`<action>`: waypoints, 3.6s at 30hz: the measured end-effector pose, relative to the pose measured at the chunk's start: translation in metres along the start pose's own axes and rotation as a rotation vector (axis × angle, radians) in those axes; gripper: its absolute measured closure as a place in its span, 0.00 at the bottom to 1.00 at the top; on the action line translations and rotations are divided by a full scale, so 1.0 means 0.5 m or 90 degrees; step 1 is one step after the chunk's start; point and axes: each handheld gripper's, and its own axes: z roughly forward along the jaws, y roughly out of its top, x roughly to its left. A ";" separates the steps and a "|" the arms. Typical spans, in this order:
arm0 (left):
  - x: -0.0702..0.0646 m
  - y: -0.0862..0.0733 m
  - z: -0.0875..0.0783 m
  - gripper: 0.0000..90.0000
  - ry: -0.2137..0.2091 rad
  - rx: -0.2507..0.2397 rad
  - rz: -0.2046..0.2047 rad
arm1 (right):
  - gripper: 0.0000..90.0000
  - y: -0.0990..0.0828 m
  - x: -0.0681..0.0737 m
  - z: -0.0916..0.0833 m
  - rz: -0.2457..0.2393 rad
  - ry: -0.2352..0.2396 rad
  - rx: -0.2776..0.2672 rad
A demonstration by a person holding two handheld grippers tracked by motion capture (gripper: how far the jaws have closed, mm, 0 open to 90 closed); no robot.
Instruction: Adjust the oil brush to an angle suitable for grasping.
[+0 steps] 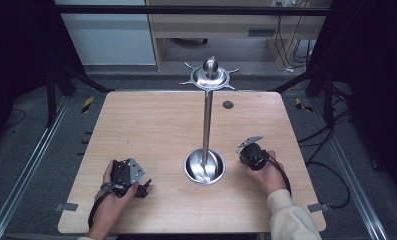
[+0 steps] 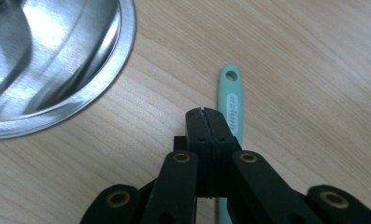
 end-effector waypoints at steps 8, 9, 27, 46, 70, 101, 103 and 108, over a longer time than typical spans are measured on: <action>0.000 0.000 0.001 0.03 -0.001 0.000 0.000 | 1.00 -0.002 -0.005 0.009 0.001 -0.004 0.017; 0.000 0.000 0.001 0.03 -0.001 0.000 0.000 | 1.00 -0.003 -0.006 0.010 0.002 -0.006 0.018; -0.001 -0.002 -0.001 0.03 -0.001 0.005 0.002 | 1.00 -0.009 -0.039 -0.017 0.068 -0.015 0.016; -0.002 -0.003 -0.007 0.03 -0.003 0.001 -0.002 | 0.76 -0.004 -0.075 -0.094 0.111 0.012 0.094; -0.003 -0.003 -0.007 0.03 -0.006 0.003 0.000 | 0.75 0.004 -0.079 -0.055 0.129 0.034 0.192; -0.005 -0.003 -0.005 0.03 -0.008 0.005 0.001 | 0.88 -0.007 -0.092 -0.024 0.156 0.058 0.278; -0.005 -0.003 -0.005 0.03 -0.008 0.005 0.001 | 0.88 -0.007 -0.093 -0.024 0.153 0.057 0.278; -0.005 -0.003 -0.005 0.03 -0.008 0.006 0.001 | 0.90 -0.008 -0.093 -0.022 0.157 0.058 0.283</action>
